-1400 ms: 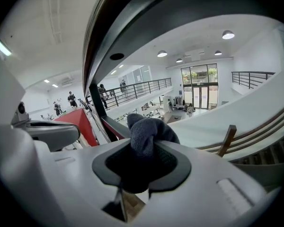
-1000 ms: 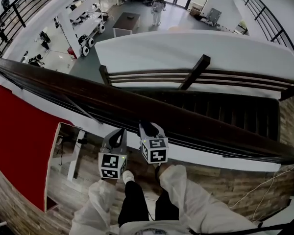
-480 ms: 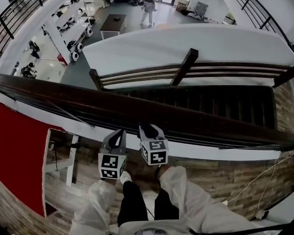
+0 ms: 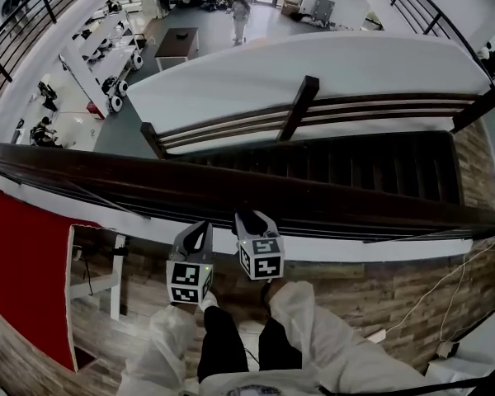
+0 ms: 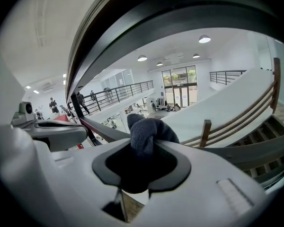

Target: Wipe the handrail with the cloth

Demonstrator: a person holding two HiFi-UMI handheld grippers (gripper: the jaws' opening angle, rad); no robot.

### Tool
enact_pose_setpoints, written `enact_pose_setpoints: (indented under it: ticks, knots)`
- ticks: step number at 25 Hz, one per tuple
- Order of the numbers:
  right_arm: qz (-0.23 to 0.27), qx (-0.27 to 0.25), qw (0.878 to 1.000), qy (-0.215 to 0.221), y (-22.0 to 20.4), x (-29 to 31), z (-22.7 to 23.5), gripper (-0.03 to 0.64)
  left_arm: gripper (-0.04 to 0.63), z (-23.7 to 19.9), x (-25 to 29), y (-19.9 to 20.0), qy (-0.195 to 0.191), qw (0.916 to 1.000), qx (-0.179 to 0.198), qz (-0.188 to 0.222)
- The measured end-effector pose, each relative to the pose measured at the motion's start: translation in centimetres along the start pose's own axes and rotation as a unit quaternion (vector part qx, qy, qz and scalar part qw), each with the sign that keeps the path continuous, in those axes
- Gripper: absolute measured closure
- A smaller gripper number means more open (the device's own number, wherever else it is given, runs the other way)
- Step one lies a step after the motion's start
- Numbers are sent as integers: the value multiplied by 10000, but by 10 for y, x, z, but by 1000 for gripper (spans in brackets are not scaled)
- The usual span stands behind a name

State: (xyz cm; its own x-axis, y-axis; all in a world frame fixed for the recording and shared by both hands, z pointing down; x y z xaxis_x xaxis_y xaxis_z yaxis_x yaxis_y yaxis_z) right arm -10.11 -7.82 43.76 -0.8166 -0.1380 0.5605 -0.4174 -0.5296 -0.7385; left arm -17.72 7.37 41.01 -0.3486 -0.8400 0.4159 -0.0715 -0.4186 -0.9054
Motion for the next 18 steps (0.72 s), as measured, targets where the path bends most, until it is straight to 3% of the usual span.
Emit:
enact_pose_setpoints:
  ticks: [18]
  knots:
    - [204, 244, 9990, -316, 4, -61, 99, 523, 597, 101, 58, 24, -793, 9967, 196, -14]
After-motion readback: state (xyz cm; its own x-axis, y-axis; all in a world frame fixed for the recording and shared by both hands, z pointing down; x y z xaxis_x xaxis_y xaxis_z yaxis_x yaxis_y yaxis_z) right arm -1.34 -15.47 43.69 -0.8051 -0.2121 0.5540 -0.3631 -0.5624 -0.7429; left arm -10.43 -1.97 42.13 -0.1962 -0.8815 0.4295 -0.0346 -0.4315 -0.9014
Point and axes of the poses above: the fingertips, and each gripper's own axes: x forward along the fingers, z to its right, y out of its top, the point moved 9 cm from there along -x, backward along the fingers, and after that the axes turned 13 degrees about x, right-handed, at the moved point
